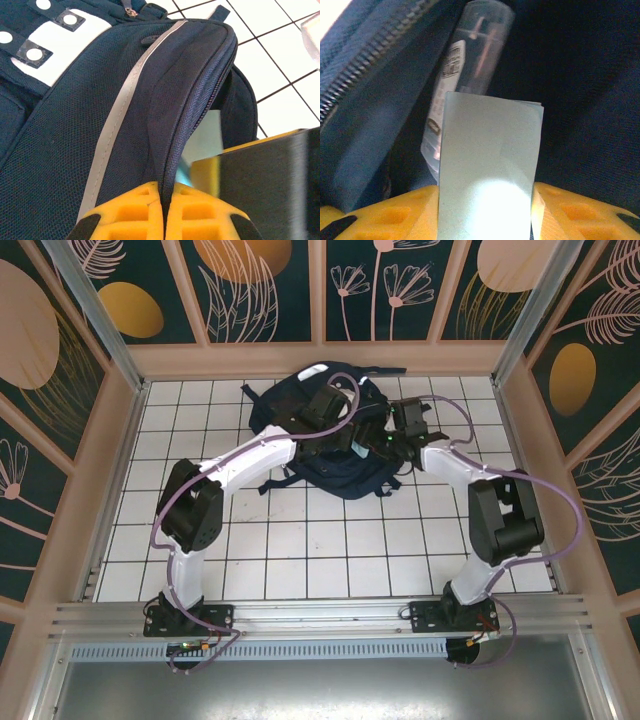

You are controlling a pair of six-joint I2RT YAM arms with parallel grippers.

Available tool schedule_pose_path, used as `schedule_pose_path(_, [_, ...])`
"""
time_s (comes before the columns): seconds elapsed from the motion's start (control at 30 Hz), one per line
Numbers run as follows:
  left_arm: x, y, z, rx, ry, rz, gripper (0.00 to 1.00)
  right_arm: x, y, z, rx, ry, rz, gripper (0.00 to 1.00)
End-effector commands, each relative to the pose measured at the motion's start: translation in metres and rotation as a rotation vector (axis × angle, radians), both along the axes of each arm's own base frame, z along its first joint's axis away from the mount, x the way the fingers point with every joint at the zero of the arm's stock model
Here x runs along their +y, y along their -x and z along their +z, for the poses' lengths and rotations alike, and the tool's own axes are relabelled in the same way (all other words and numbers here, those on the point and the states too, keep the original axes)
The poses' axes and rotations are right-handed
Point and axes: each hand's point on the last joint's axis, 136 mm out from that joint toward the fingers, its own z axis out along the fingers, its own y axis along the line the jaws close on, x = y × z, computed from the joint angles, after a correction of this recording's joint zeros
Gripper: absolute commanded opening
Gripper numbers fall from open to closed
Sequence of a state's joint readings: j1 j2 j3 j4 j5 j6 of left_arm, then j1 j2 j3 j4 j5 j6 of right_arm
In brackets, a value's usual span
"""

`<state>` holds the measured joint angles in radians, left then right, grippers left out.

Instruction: Pack the student bag

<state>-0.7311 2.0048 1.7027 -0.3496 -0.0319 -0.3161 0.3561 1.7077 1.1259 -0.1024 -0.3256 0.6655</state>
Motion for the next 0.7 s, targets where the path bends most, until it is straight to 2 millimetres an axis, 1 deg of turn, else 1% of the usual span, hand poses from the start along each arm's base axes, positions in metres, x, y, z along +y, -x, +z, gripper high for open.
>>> schedule_pose_path(0.0, [-0.002, -0.001, 0.053, -0.068, 0.129, 0.006, 0.00, 0.017, -0.013, 0.002, -0.008, 0.027, -0.004, 0.51])
schedule_pose_path(0.07, [0.000, -0.001, 0.053, -0.066, 0.130, 0.012, 0.00, 0.023, -0.013, -0.002, 0.005, 0.065, 0.001, 0.66])
schedule_pose_path(0.13, [0.003, -0.001, 0.053, -0.066, 0.135, 0.017, 0.00, 0.026, -0.011, -0.003, 0.010, 0.078, 0.006, 0.84])
schedule_pose_path(0.2, [0.007, -0.001, 0.053, -0.067, 0.140, 0.023, 0.00, 0.025, -0.010, 0.004, -0.003, 0.072, 0.002, 0.91])
schedule_pose_path(0.4, [0.017, -0.005, 0.055, -0.070, 0.151, 0.048, 0.00, 0.017, -0.005, 0.037, -0.064, 0.072, -0.014, 0.92])
schedule_pose_path(0.5, [0.020, -0.008, 0.055, -0.072, 0.148, 0.057, 0.00, 0.011, 0.003, 0.047, -0.079, 0.083, -0.012, 0.90])
schedule_pose_path(0.53, [0.021, -0.009, 0.055, -0.072, 0.146, 0.061, 0.00, 0.008, 0.007, 0.051, -0.087, 0.084, -0.014, 0.88])
schedule_pose_path(0.6, [0.023, -0.010, 0.053, -0.071, 0.142, 0.067, 0.00, -0.001, 0.012, 0.051, -0.096, 0.099, -0.024, 0.82])
schedule_pose_path(0.67, [0.023, -0.011, 0.052, -0.069, 0.141, 0.066, 0.00, -0.011, 0.016, 0.046, -0.098, 0.121, -0.040, 0.70])
